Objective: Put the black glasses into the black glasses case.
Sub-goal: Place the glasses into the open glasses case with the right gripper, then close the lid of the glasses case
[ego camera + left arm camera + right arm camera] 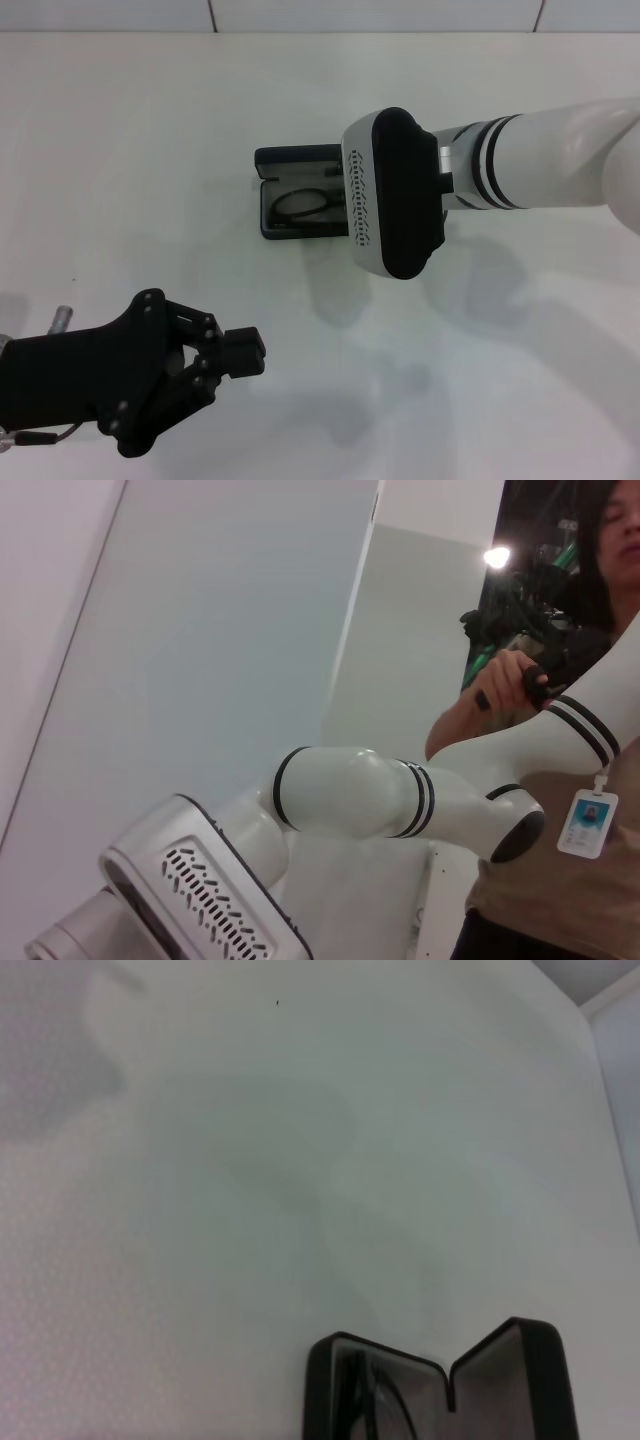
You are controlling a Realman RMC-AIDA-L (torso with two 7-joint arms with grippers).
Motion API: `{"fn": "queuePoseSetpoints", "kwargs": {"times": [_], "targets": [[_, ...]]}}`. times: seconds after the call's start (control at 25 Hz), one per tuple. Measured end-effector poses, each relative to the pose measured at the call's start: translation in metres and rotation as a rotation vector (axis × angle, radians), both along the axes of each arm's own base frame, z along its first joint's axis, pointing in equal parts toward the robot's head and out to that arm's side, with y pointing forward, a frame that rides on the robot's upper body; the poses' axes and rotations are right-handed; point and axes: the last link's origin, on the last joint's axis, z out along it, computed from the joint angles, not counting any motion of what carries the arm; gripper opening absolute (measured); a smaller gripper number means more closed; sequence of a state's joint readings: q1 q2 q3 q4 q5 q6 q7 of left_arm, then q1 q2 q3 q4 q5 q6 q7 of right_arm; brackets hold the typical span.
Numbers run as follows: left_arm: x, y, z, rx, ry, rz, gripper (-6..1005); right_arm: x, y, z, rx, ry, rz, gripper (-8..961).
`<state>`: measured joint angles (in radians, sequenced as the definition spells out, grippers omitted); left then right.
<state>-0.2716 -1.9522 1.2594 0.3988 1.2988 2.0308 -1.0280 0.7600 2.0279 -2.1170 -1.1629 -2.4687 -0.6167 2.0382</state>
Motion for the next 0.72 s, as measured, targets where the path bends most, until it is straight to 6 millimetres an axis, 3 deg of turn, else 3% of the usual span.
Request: {"fn": "queuePoseSetpoints", "kwargs": {"times": [0.24,0.52,0.6,0.72], "targets": [[0.0,0.0,0.0,0.003,-0.002,0.002,53,0.004,-0.013,0.004,-0.018,0.031,-0.057,151],[0.001,0.004,0.002,0.025,-0.015,0.011,53,0.004,-0.028,0.024,0.001,0.155,-0.122,152],[0.001,0.006,0.004,0.042,-0.022,0.02,53,0.004,-0.032,0.047,-0.012,0.273,-0.228,153],[0.001,0.009,0.008,0.069,-0.032,0.032,53,0.006,-0.034,0.061,-0.038,0.337,-0.305,154]]}}
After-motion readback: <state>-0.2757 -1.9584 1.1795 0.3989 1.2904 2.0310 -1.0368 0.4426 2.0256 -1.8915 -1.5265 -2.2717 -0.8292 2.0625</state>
